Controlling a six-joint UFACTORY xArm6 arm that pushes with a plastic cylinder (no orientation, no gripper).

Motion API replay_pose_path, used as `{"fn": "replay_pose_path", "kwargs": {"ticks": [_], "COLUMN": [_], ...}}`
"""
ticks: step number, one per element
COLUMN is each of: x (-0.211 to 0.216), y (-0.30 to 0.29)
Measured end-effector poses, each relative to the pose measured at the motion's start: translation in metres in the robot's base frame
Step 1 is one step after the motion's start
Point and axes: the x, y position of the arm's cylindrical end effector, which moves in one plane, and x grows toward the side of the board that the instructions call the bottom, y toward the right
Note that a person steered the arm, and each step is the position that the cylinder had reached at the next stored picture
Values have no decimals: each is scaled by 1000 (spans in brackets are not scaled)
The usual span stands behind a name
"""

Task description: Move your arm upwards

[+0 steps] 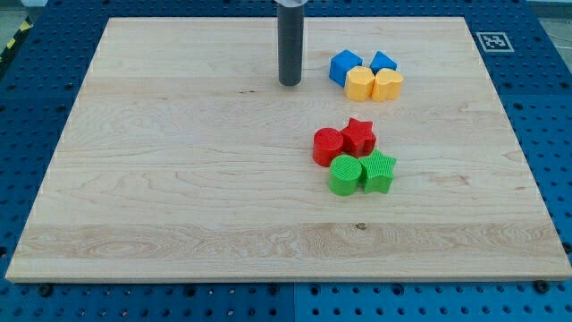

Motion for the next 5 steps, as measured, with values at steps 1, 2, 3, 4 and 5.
{"fn": "replay_pose_path", "kwargs": {"ticks": [1, 2, 3, 4, 5], "x": [-21, -36, -41, -70, -86], "y": [-6, -6, -6, -6, -6]}}
